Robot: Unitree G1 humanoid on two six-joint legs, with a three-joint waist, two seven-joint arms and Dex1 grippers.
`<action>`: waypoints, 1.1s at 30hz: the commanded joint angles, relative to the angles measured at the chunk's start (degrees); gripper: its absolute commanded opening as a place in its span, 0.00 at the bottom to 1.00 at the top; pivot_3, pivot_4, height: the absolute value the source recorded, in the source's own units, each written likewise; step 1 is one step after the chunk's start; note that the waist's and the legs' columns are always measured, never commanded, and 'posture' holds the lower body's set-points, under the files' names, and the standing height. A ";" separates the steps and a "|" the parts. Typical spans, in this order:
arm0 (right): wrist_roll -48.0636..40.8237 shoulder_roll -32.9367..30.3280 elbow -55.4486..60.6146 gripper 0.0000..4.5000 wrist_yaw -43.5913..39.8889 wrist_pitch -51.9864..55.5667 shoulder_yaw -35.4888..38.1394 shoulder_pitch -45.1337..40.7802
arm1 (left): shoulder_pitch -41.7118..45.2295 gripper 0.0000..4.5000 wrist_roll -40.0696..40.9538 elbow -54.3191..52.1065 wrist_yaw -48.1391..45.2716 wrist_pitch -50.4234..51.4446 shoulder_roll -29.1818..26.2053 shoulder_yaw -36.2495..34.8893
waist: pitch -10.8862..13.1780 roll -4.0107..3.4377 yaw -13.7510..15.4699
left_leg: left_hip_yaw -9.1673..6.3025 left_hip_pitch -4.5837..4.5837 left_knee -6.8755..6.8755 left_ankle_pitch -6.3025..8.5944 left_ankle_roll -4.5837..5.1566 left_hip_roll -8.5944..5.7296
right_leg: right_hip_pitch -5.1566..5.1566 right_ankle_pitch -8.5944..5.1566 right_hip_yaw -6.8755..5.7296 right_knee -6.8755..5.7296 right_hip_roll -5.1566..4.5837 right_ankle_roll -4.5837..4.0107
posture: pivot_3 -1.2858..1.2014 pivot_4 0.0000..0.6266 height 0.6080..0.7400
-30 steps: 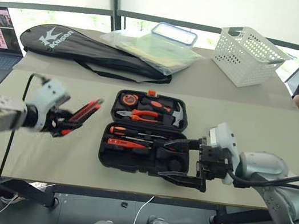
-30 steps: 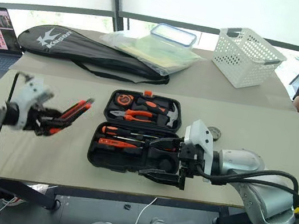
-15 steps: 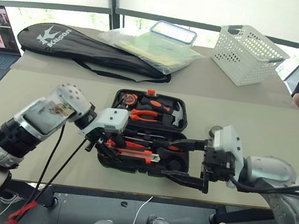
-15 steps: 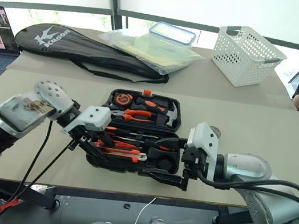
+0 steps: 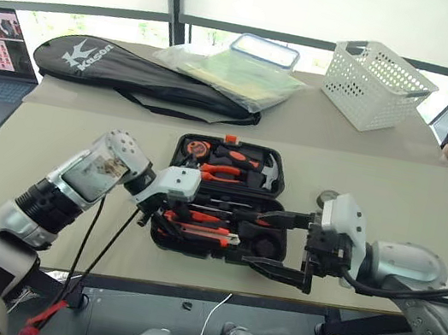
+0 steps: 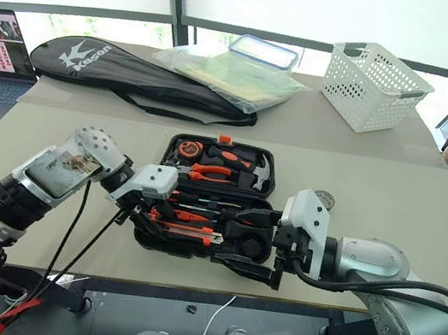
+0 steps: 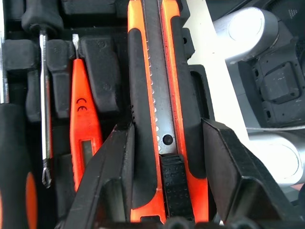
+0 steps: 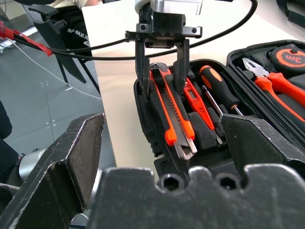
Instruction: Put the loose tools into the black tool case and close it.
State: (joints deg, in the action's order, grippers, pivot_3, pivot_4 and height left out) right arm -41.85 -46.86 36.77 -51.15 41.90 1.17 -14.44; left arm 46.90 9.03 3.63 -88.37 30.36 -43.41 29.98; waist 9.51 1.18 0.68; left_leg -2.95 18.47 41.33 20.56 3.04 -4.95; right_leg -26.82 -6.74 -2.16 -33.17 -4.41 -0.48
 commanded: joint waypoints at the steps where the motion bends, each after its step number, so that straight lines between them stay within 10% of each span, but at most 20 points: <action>1: -0.48 -0.52 1.11 1.00 -0.19 -0.67 1.06 -0.54 | 0.93 0.89 1.25 -0.52 -0.02 2.03 0.86 -2.33 | 0.00 0.00 0.00 | 0.00 0.00 0.00 0.00 0.00 0.00 | 0.00 0.00 0.00 0.00 0.00 0.00 | 0.52 0.24 1.00; 12: 0.22 -0.32 0.59 1.00 -0.68 -1.37 0.46 -0.39 | 2.19 0.99 3.58 2.15 -2.31 -2.11 -4.44 -11.22 | 0.00 0.00 -0.15 | 0.00 0.01 -0.02 0.00 -0.01 0.00 | -0.05 0.00 -0.01 0.00 0.00 0.00 | 0.52 0.24 1.00; 25: 0.90 0.21 -0.81 1.00 -1.07 -1.40 -0.16 -1.51 | -4.09 0.00 4.22 -1.92 -4.07 -10.62 -12.22 -6.07 | 0.00 0.00 0.04 | 0.01 0.07 0.01 0.00 0.00 -0.05 | -0.11 0.01 -0.03 0.01 -0.01 0.01 | 0.52 0.24 1.00; 33: 0.25 0.27 -0.58 1.00 -0.38 -0.60 0.39 -1.68 | -4.95 0.00 -3.91 0.57 -0.59 -15.32 -8.24 -5.05 | -0.02 -0.04 0.21 | 0.02 -0.05 0.02 0.01 0.02 -0.04 | 0.05 0.01 0.00 -0.01 -0.03 0.01 | 0.52 0.24 1.00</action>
State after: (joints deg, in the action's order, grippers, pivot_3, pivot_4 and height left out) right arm -41.05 -46.64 35.25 -51.85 41.72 0.48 -15.33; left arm 42.05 7.15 3.22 -90.32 15.70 -52.07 24.68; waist 9.48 1.14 0.89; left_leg -2.95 18.37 41.35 20.60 3.12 -4.99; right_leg -26.69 -6.73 -2.18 -33.16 -4.45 -0.46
